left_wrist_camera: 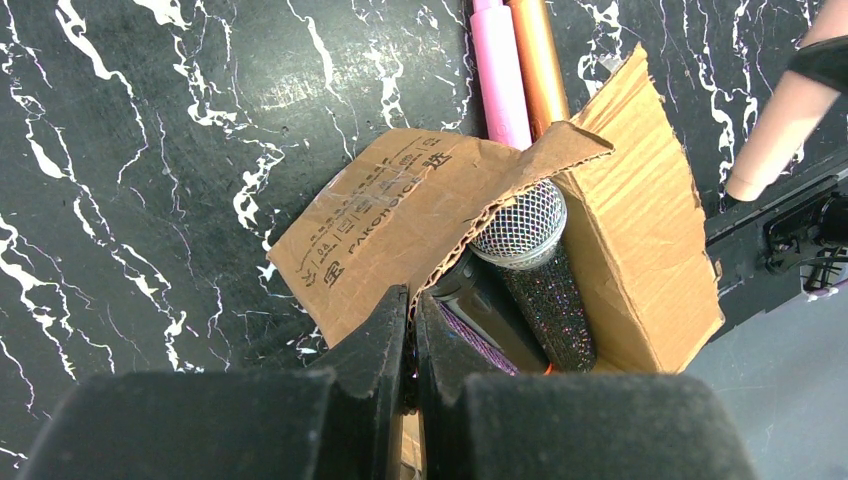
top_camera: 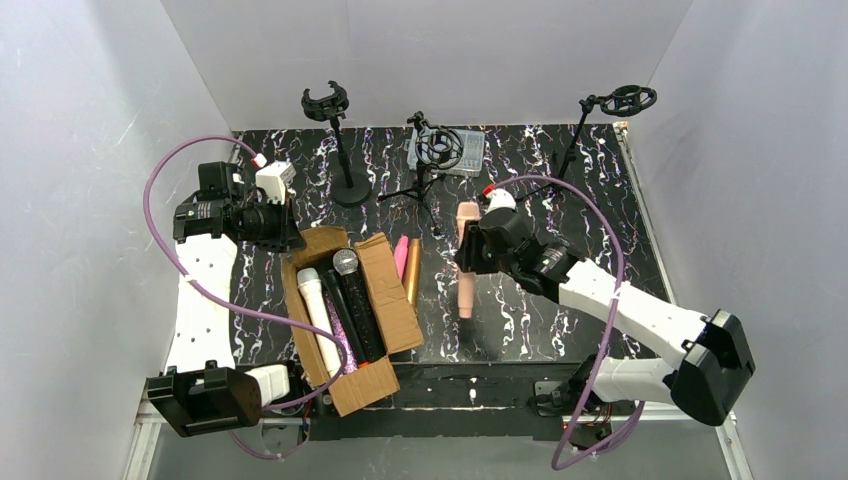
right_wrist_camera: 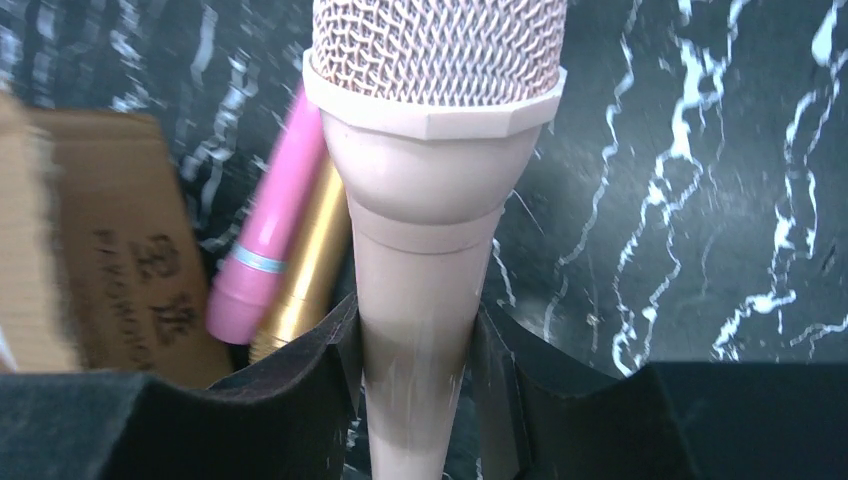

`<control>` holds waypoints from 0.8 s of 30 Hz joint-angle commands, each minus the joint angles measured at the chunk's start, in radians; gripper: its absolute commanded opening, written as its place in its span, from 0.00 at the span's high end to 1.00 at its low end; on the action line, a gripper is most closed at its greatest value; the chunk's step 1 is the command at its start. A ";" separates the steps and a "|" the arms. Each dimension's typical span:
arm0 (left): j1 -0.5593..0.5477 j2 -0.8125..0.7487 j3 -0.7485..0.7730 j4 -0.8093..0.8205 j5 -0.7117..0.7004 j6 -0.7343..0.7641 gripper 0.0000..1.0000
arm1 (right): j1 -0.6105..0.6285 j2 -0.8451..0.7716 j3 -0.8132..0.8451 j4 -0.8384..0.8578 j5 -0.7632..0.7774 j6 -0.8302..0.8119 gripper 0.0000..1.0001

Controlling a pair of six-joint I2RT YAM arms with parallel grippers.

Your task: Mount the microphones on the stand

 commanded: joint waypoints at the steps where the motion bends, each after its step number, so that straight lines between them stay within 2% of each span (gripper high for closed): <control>1: -0.001 -0.025 0.020 0.005 0.055 0.001 1.00 | -0.043 0.024 -0.074 0.031 -0.104 -0.004 0.95; 6: -0.002 -0.029 0.015 0.006 0.065 0.000 1.00 | -0.073 0.135 -0.125 0.109 -0.130 0.002 0.96; 17: -0.001 -0.036 0.020 0.002 0.085 -0.003 1.00 | -0.100 0.367 -0.083 0.228 -0.218 0.054 0.97; 21: -0.001 -0.036 0.019 0.000 0.086 0.002 1.00 | -0.081 0.408 -0.088 0.295 -0.268 0.119 0.92; 24: -0.001 -0.031 0.018 0.000 0.092 0.002 1.00 | -0.064 0.426 -0.088 0.313 -0.282 0.146 0.76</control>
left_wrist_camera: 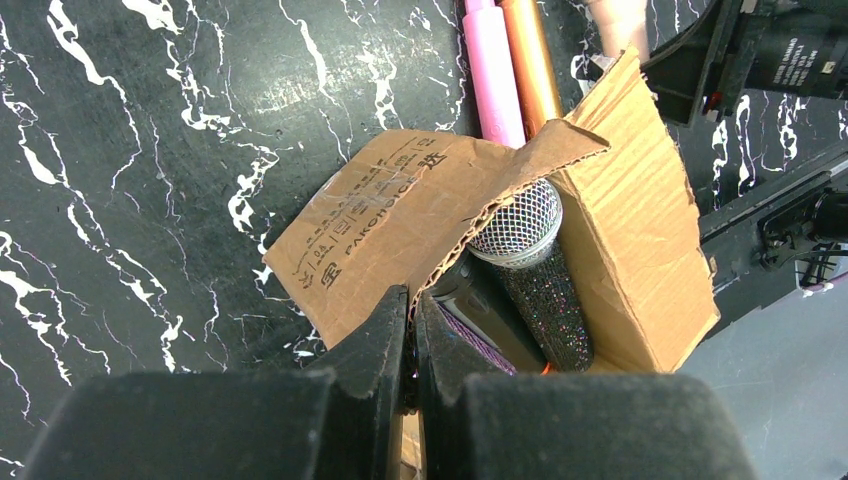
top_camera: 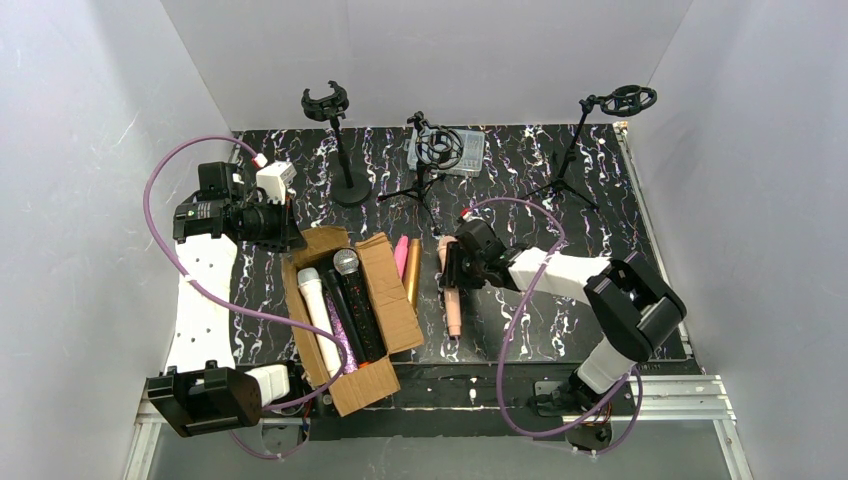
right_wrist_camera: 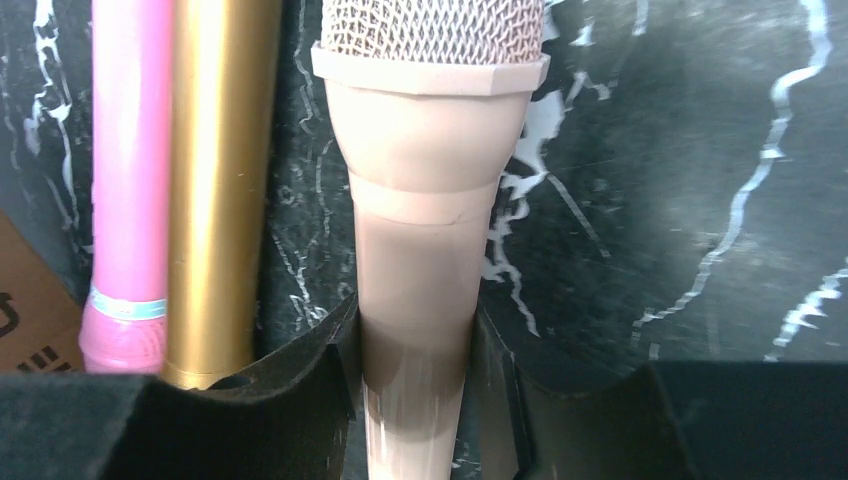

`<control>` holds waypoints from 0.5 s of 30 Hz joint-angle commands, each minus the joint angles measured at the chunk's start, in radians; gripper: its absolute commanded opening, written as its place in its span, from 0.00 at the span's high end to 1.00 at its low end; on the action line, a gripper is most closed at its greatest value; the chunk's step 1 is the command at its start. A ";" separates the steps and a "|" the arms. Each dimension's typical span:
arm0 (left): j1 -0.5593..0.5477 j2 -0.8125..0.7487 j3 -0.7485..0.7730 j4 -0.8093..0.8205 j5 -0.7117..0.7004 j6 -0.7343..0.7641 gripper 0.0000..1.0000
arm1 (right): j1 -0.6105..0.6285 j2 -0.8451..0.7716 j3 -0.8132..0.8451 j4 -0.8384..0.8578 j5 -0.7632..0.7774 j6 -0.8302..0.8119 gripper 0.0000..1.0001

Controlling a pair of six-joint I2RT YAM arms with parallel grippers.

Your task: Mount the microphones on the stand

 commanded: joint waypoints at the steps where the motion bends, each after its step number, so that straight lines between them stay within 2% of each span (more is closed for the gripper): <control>1: -0.002 -0.029 0.017 0.001 0.079 -0.005 1.00 | 0.029 0.035 0.029 0.080 -0.069 0.067 0.69; 7: -0.002 -0.026 0.021 0.001 0.083 -0.011 1.00 | 0.039 0.052 0.089 0.092 -0.086 0.070 0.39; 12: -0.001 -0.030 0.025 0.001 0.085 -0.013 1.00 | 0.040 -0.035 0.131 0.019 -0.051 0.065 0.36; 15: -0.001 -0.028 0.031 0.001 0.088 -0.020 1.00 | 0.044 -0.105 0.187 -0.039 -0.002 0.052 0.39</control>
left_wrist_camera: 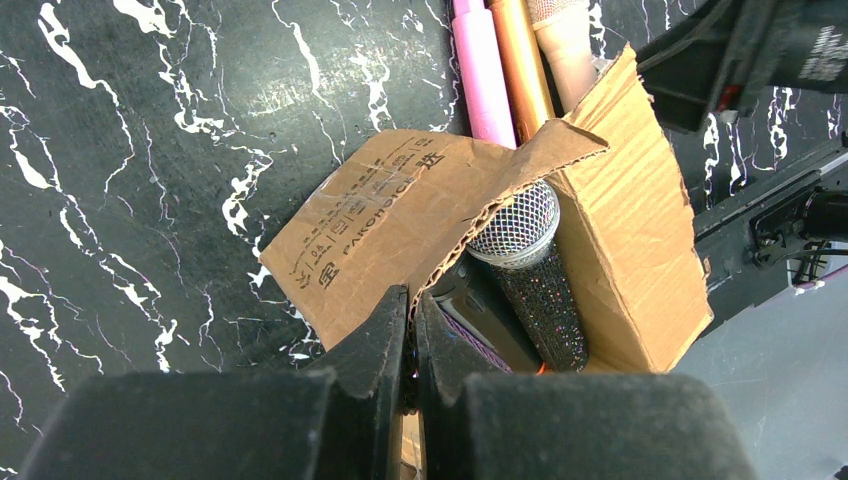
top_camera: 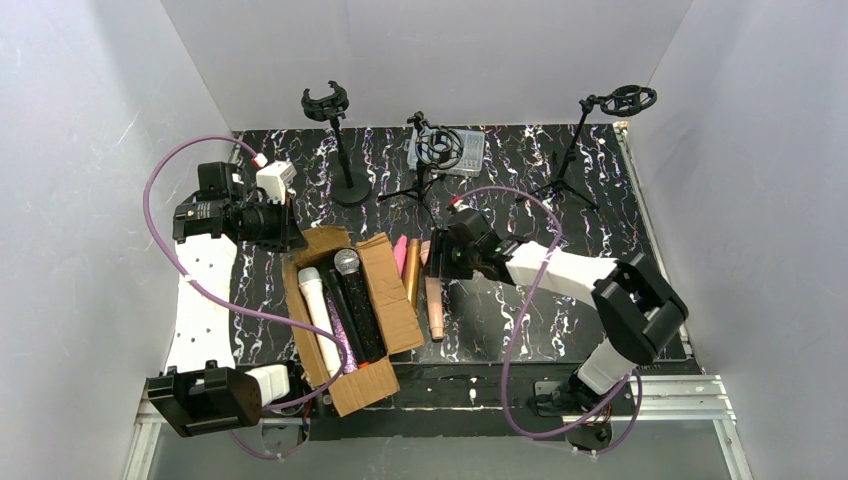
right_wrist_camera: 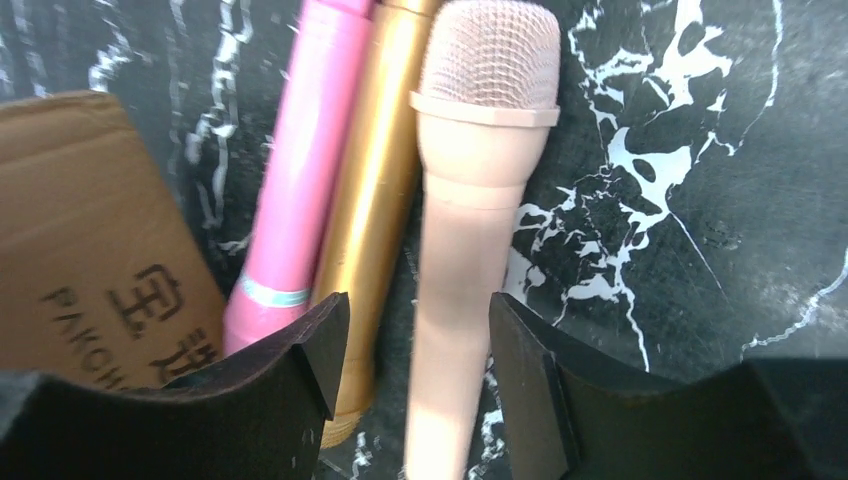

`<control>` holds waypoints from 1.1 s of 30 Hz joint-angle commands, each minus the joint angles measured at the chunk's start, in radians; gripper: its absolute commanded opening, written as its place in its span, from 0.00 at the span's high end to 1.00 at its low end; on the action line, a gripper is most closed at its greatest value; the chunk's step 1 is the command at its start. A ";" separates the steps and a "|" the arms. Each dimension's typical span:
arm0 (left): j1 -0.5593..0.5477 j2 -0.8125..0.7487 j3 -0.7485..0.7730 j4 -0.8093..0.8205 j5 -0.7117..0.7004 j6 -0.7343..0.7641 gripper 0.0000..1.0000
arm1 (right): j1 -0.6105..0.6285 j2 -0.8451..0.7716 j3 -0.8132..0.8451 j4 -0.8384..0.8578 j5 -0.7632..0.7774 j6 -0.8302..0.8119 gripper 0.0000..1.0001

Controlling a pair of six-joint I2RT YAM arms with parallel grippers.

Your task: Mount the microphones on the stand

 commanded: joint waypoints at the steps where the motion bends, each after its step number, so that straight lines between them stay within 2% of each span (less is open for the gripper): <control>1: -0.001 -0.027 0.033 0.001 0.073 -0.026 1.00 | 0.015 -0.141 0.117 -0.068 0.073 -0.015 0.39; 5: -0.002 -0.029 0.041 0.002 0.069 -0.050 1.00 | 0.079 -0.215 0.220 -0.137 0.168 -0.056 0.40; 9: -0.002 -0.037 0.052 0.003 0.056 -0.072 1.00 | 0.233 -0.205 0.351 -0.219 0.311 -0.112 0.41; 14: -0.002 -0.043 0.057 0.000 0.000 -0.097 1.00 | 0.435 -0.125 0.447 -0.252 0.405 -0.147 0.40; 19: -0.002 -0.048 0.054 -0.015 -0.051 -0.105 1.00 | 0.561 0.026 0.571 -0.333 0.496 -0.204 0.39; 26: -0.002 -0.073 0.053 -0.037 -0.079 -0.087 1.00 | 0.611 0.136 0.655 -0.385 0.579 -0.245 0.39; 33: -0.002 -0.098 0.048 -0.053 -0.049 -0.087 1.00 | 0.612 0.209 0.681 -0.396 0.583 -0.252 0.38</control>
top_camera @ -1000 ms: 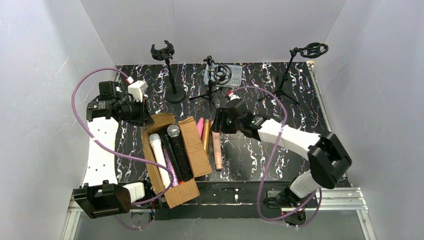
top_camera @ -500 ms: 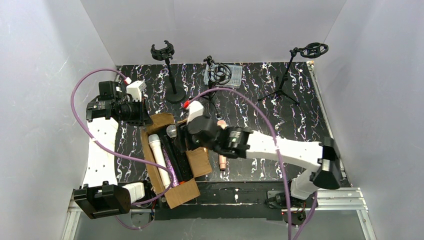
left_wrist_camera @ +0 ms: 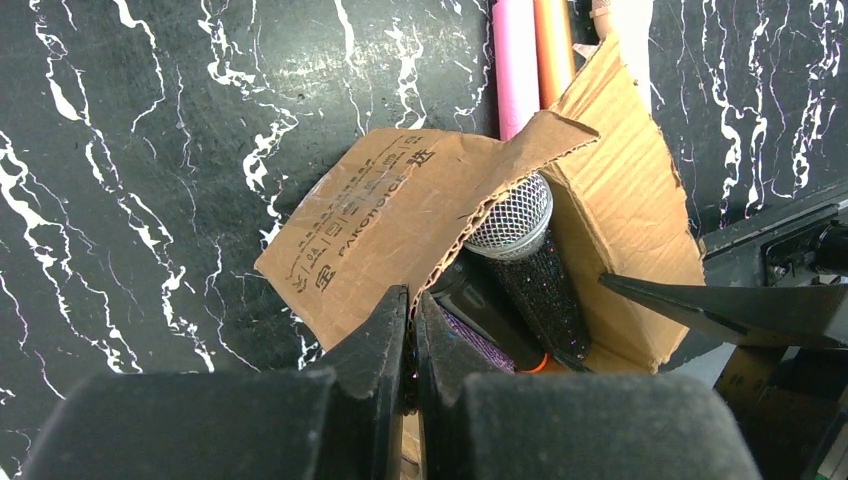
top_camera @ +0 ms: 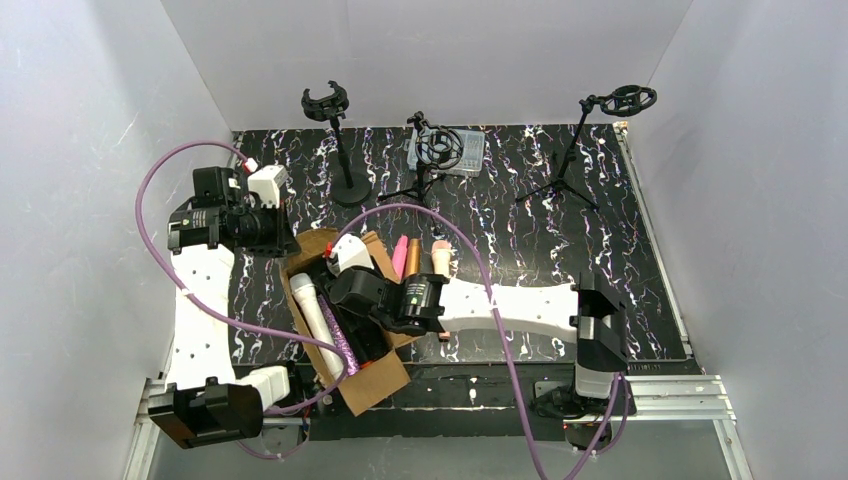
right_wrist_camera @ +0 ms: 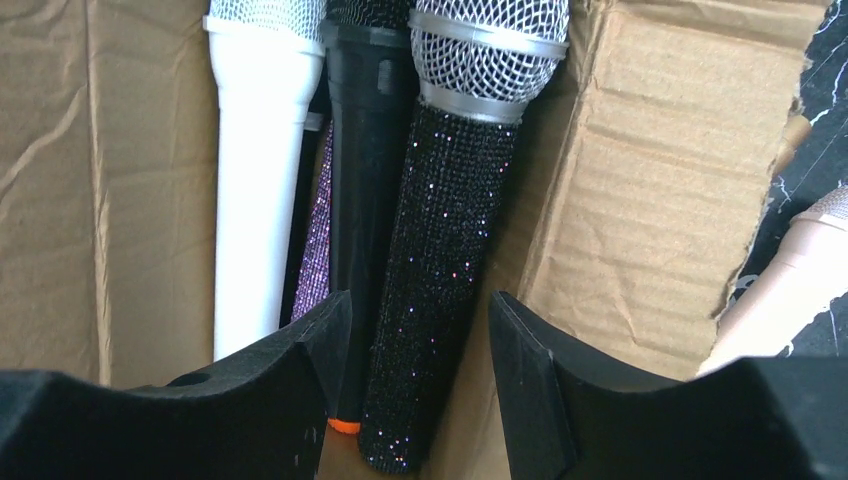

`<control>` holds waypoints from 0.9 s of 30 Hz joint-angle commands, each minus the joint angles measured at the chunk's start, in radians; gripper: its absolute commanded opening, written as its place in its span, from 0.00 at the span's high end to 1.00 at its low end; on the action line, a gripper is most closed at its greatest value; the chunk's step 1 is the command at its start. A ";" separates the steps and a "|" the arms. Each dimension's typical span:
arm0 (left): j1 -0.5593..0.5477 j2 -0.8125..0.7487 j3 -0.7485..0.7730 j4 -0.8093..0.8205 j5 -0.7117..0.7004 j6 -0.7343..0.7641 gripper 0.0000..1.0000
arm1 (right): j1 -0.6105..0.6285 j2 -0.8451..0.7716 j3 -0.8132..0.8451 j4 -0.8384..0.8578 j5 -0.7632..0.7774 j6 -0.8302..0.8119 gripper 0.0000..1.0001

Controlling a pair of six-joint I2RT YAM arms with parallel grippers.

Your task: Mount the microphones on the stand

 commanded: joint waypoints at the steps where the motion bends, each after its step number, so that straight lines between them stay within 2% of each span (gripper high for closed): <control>1: -0.001 -0.054 0.038 -0.019 0.049 -0.009 1.00 | -0.002 0.043 0.064 -0.007 0.048 -0.021 0.38; 12: 0.000 -0.068 0.028 -0.024 0.097 0.005 1.00 | 0.002 0.174 0.133 -0.025 0.007 -0.005 0.37; 22: -0.001 -0.067 0.008 -0.009 0.119 0.019 1.00 | 0.010 0.200 0.133 0.095 -0.181 -0.005 0.40; 25: -0.001 -0.069 -0.003 0.000 0.123 0.019 1.00 | 0.009 0.167 0.098 0.173 -0.227 -0.019 0.43; 27: -0.001 -0.069 -0.011 0.005 0.120 0.021 1.00 | 0.008 0.128 0.067 0.216 -0.227 -0.022 0.50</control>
